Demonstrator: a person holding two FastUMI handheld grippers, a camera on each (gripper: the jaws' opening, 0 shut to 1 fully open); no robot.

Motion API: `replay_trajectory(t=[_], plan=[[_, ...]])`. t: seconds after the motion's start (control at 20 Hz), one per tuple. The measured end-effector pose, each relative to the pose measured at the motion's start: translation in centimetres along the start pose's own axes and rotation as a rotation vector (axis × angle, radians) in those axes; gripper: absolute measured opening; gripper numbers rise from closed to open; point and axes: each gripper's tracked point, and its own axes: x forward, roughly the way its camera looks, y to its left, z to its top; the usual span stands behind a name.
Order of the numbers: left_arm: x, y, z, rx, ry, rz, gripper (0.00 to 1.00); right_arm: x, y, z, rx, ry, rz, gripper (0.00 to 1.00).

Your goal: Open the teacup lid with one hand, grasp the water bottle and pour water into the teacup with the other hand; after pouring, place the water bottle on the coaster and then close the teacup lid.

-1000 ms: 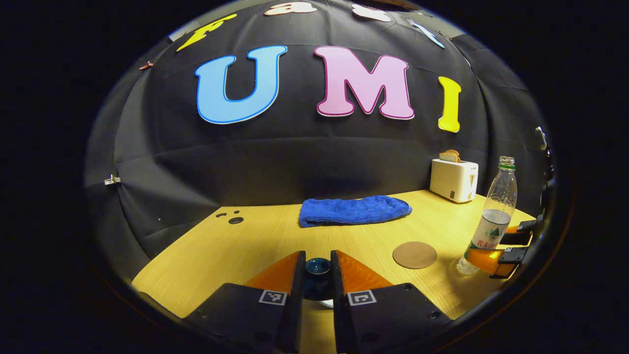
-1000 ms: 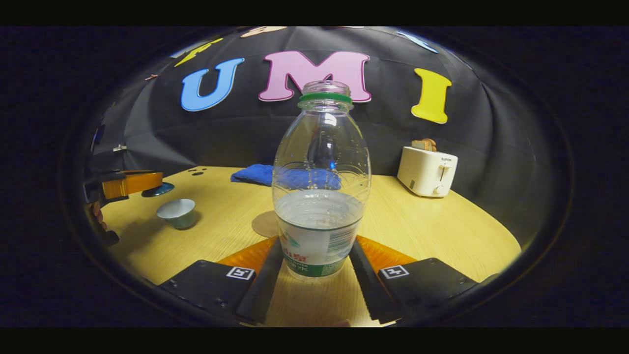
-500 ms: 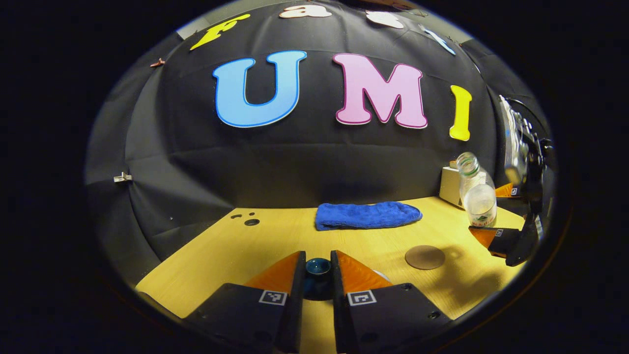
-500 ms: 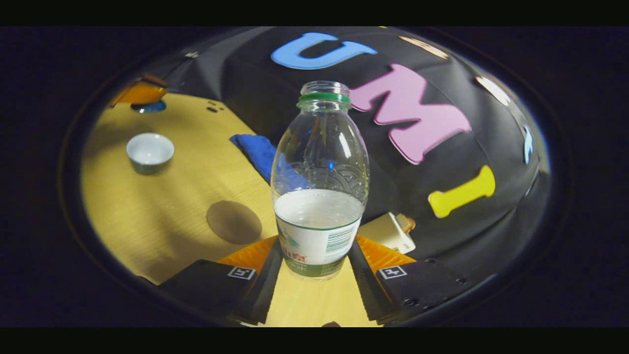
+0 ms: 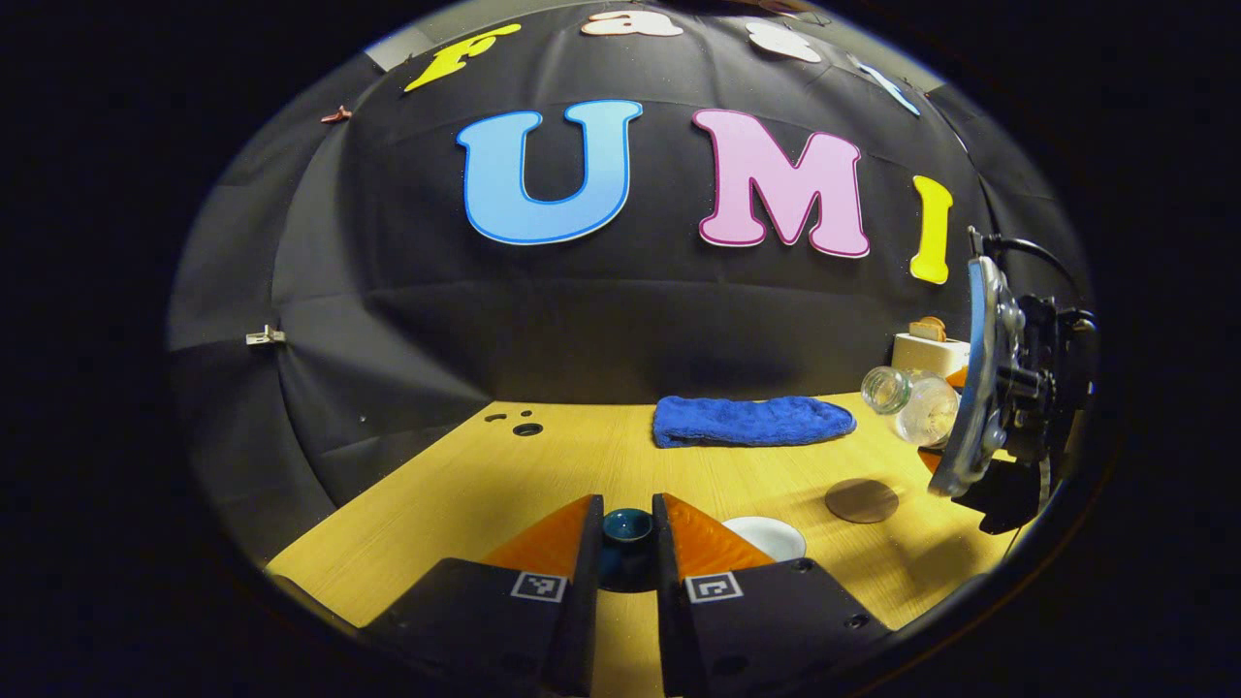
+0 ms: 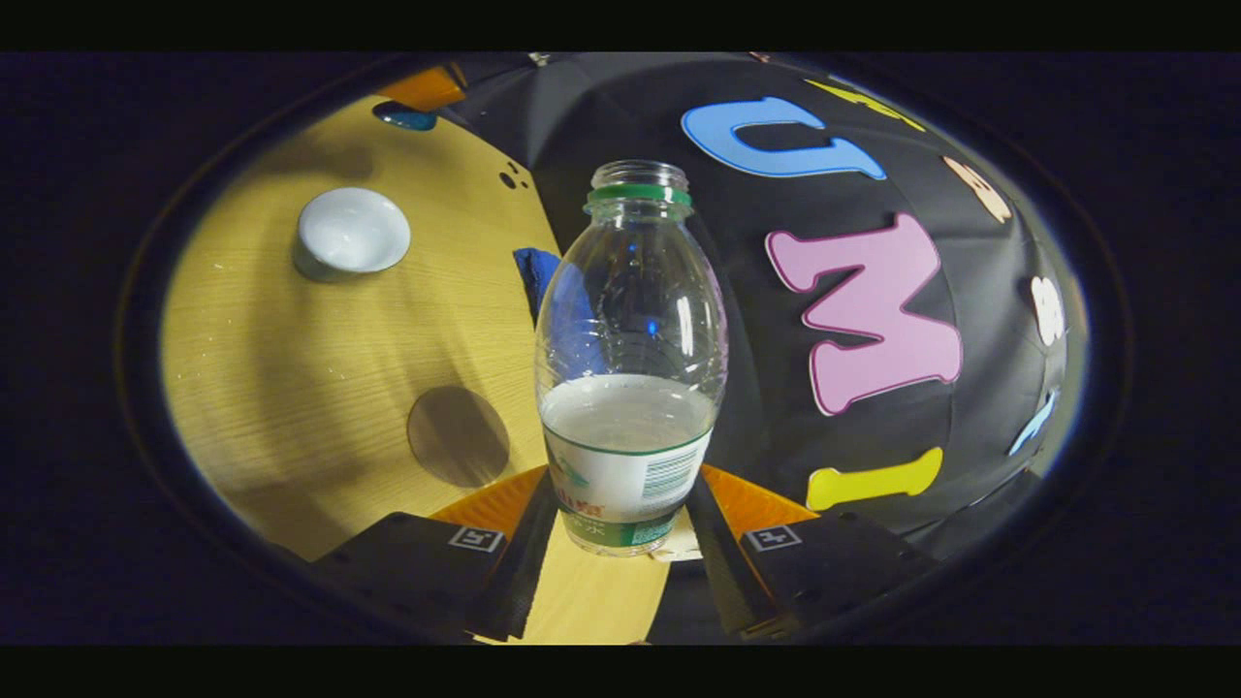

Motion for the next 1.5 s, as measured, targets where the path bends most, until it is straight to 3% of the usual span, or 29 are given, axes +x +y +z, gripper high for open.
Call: replay_trajectory(t=[0.05,0.3,0.35,0.55,0.95,1.0,1.05,1.1,1.2,1.5], plan=[[-0.1,0.1,-0.1,-0.001,0.000,0.002,0.30,-0.2,-0.3,0.0,-0.034,-0.003,-0.004,0.75],[-0.2,0.5,-0.3,-0.013,-0.003,0.013,0.27,-0.2,-1.4,0.3,-0.144,-0.008,-0.011,0.72],[-0.3,0.6,-0.4,-0.015,-0.001,0.016,0.30,-0.2,-1.6,0.4,-0.163,-0.013,-0.016,0.75],[-0.3,1.2,-0.6,-0.027,-0.003,0.027,0.27,0.0,-2.6,1.0,-0.273,-0.031,-0.031,0.75],[-0.2,2.0,-1.3,-0.034,0.006,0.028,0.30,0.4,-3.1,1.5,-0.382,-0.047,-0.039,0.72],[-0.1,2.0,-1.4,-0.035,0.009,0.028,0.27,0.4,-3.2,1.5,-0.395,-0.049,-0.042,0.72],[-0.1,2.0,-1.4,-0.035,0.009,0.027,0.30,0.4,-3.2,1.6,-0.404,-0.052,-0.044,0.75],[-0.1,2.0,-1.5,-0.034,0.009,0.027,0.30,0.4,-3.2,1.5,-0.414,-0.053,-0.045,0.72],[-0.1,2.1,-1.7,-0.031,0.012,0.027,0.27,0.4,-3.4,1.6,-0.437,-0.054,-0.047,0.75],[0.1,2.1,-1.8,-0.024,0.017,0.026,0.30,0.7,-3.7,1.8,-0.483,-0.063,-0.053,0.75]])
